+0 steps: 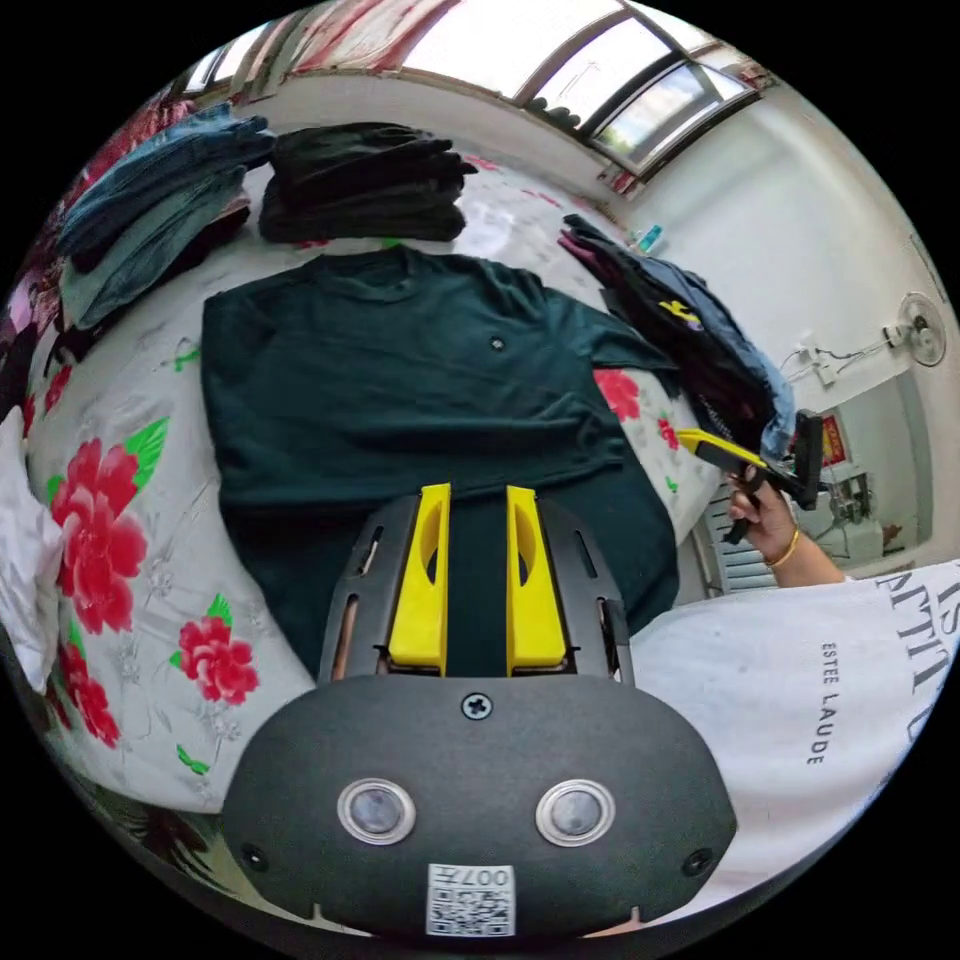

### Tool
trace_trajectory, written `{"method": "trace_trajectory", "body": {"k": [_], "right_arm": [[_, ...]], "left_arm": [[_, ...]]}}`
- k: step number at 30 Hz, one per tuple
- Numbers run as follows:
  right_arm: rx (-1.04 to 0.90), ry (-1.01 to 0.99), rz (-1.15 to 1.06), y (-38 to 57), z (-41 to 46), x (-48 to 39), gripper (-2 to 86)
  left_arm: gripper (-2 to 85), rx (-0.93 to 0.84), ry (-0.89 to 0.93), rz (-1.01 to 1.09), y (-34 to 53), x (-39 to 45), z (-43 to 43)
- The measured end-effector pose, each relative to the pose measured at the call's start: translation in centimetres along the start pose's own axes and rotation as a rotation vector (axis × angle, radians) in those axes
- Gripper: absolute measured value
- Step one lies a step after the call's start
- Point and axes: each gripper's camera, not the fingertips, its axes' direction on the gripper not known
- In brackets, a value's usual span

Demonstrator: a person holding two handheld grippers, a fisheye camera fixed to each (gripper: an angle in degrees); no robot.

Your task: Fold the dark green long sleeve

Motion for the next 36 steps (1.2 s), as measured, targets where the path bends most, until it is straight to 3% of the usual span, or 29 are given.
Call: {"method": "trace_trajectory", "body": {"k": [6,9,11,13,16,21,26,31,36], "right_arm": [[-0.061,0.032,-0.046,-3.8,4.4,0.1,1.8],[-0.234,0.121,-0.049,-4.4,8.8,0.9,1.1],[-0.171,0.191,-0.07,-3.7,7.7,1.2,0.3],[-0.24,0.131,-0.062,-3.6,7.2,2.1,0.1],[-0.163,0.015,-0.023,-2.8,4.3,4.3,0.2],[0.101,0.015,0.259,-3.3,-2.0,12.9,2.2],[0.375,-0.023,0.71,-3.3,-6.9,27.2,5.6],[0.495,0.053,0.905,-4.2,-8.5,33.9,6.2],[0.51,-0.002,1.095,-4.5,-6.9,37.5,2.7]], "left_arm": [[8.7,0.055,-0.139,-0.171,0.8,-4.4,0.4],[8.8,0.079,-0.192,-0.206,-0.4,-5.2,1.7],[8.8,0.02,-0.234,-0.216,-1.2,-5.8,4.2],[8.4,-0.053,-0.261,-0.219,-1.4,-6.3,6.6],[5.5,-0.04,-0.357,-0.163,-0.8,-5.6,8.2],[5.8,-0.04,-0.364,-0.202,-0.5,-5.3,8.7],[6.6,0.029,-0.263,-0.345,1.4,-6.3,6.4],[6.6,0.08,-0.226,-0.465,5.4,-6.9,3.7],[6.3,0.024,-0.268,-0.565,10.2,-7.1,3.0]]}}
